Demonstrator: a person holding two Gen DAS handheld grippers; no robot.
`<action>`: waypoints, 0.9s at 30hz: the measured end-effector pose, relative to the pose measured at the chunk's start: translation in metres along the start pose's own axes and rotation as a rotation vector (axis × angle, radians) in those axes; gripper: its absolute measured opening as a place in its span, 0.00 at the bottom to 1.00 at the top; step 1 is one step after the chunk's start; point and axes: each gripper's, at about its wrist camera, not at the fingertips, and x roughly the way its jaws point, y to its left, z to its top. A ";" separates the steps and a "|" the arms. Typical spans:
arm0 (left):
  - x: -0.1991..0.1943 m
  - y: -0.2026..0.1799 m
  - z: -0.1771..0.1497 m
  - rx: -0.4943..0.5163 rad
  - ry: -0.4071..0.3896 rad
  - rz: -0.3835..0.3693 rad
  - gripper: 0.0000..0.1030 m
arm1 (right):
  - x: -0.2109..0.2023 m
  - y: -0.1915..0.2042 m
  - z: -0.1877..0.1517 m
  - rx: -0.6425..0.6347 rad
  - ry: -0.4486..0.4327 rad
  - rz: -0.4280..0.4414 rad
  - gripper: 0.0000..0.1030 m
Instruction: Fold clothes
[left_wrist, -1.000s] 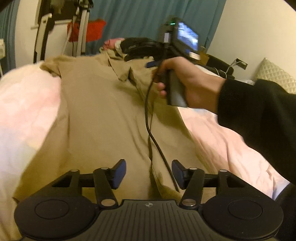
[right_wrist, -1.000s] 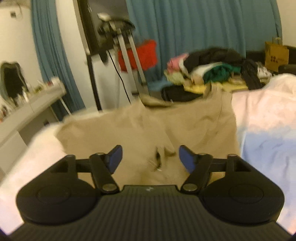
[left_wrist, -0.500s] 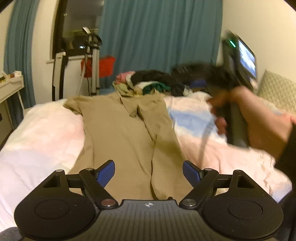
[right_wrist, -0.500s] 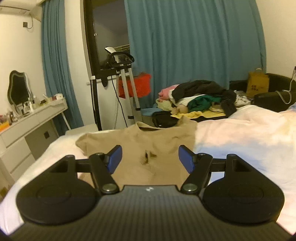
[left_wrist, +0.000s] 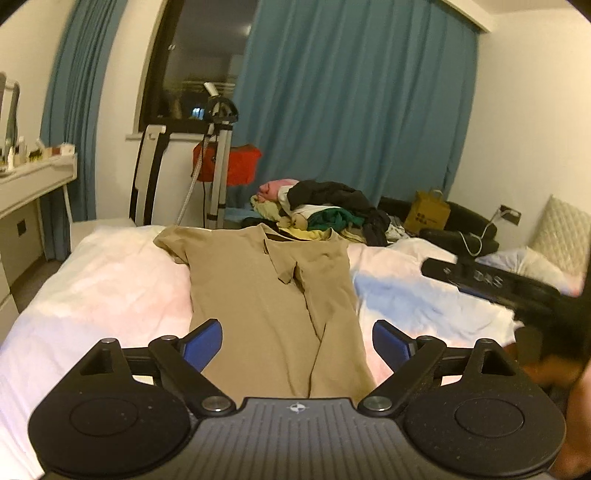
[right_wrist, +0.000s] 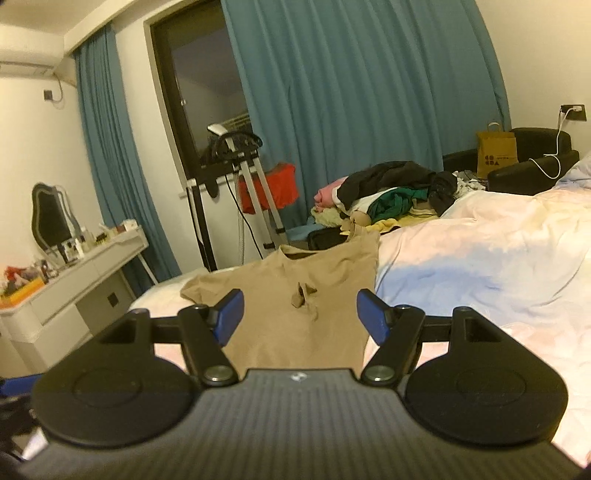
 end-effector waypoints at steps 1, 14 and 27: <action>-0.001 0.001 0.005 -0.010 0.002 -0.003 0.88 | -0.004 0.001 0.002 0.015 -0.004 0.003 0.68; -0.011 -0.015 0.042 0.130 -0.081 0.024 0.97 | -0.034 0.024 0.008 0.032 -0.080 0.017 0.69; 0.109 0.036 0.026 0.040 0.083 0.061 0.98 | 0.005 -0.017 -0.020 0.061 -0.057 -0.023 0.69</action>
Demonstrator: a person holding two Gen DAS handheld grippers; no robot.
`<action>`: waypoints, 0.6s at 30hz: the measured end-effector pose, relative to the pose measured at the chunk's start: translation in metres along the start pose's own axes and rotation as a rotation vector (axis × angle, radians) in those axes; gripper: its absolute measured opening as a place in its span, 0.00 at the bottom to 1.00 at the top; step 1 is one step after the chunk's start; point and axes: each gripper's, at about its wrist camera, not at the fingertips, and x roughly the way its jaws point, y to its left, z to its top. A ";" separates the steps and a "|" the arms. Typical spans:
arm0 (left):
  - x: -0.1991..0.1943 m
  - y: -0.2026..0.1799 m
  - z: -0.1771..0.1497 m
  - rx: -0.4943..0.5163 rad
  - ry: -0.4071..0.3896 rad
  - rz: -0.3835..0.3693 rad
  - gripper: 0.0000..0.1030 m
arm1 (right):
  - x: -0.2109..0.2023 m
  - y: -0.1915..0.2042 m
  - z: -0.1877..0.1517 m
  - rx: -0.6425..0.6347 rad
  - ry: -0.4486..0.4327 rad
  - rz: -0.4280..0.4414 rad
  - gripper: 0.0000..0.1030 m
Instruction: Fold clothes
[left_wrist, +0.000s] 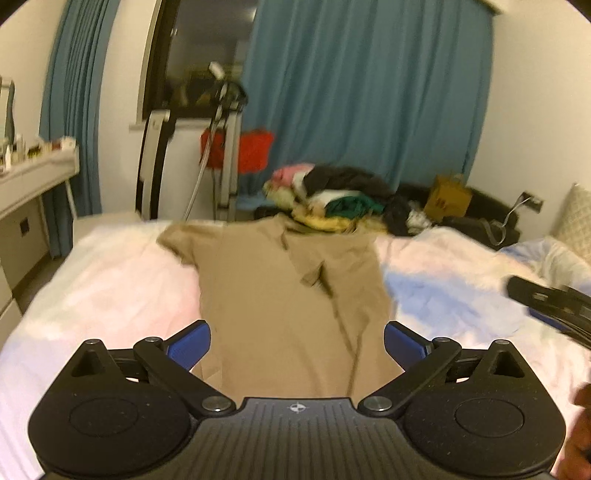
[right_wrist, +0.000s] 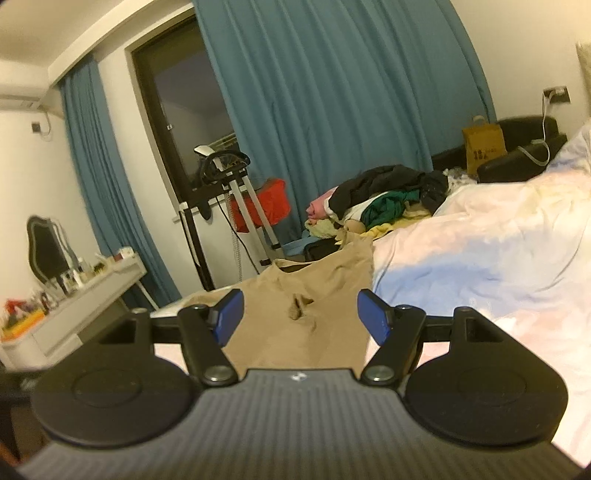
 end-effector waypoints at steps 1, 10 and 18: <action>0.013 0.004 0.001 0.007 0.020 0.003 0.98 | 0.002 -0.002 -0.003 -0.014 -0.008 -0.012 0.69; 0.166 0.095 0.035 -0.229 0.218 0.177 0.98 | 0.062 -0.016 -0.032 0.040 0.076 -0.046 0.69; 0.280 0.198 0.054 -0.655 0.169 0.200 0.92 | 0.136 -0.034 -0.050 0.080 0.201 -0.007 0.69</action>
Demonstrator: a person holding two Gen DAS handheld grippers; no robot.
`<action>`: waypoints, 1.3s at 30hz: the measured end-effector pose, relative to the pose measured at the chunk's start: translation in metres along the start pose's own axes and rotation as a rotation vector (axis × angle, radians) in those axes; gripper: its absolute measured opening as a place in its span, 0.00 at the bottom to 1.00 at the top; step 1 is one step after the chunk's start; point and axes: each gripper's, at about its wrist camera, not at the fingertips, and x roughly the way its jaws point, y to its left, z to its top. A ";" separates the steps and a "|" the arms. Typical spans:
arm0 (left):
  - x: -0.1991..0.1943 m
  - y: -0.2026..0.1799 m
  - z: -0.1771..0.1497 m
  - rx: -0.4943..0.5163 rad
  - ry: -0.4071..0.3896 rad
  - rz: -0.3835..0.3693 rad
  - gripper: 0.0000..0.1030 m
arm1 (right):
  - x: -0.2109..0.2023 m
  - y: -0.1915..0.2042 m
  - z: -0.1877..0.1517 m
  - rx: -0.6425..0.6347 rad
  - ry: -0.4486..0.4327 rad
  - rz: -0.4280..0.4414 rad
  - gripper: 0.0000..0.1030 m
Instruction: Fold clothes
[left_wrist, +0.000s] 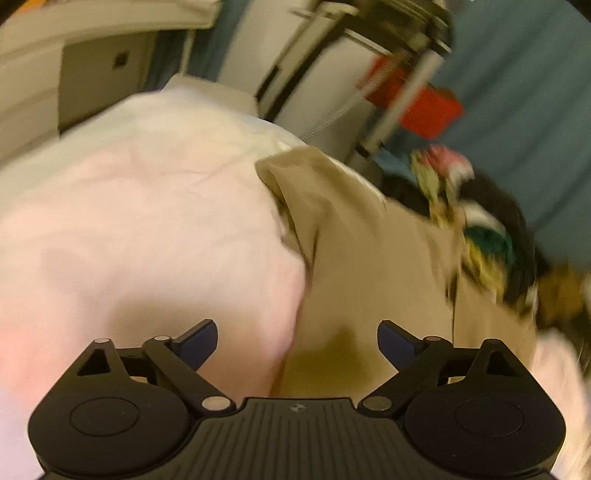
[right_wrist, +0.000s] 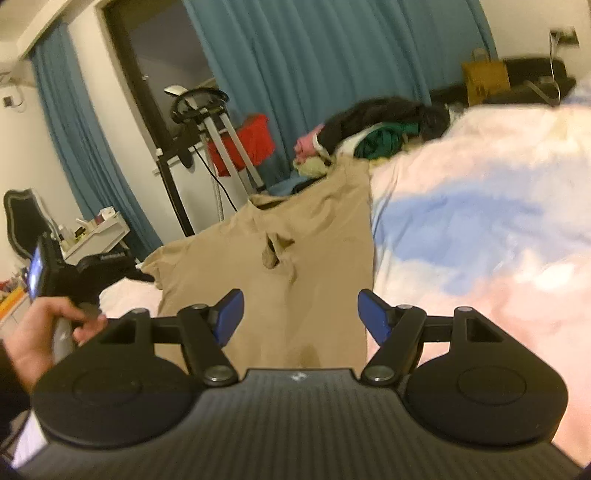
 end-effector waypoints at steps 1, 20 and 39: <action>0.012 0.002 0.007 -0.037 -0.005 -0.010 0.92 | 0.009 -0.004 0.001 0.023 0.015 0.009 0.69; 0.084 -0.110 0.055 0.347 -0.266 0.077 0.05 | 0.075 -0.045 0.012 0.194 0.044 0.053 0.69; 0.120 -0.320 -0.121 0.805 -0.075 -0.076 0.45 | 0.045 -0.067 0.009 0.174 0.004 -0.061 0.69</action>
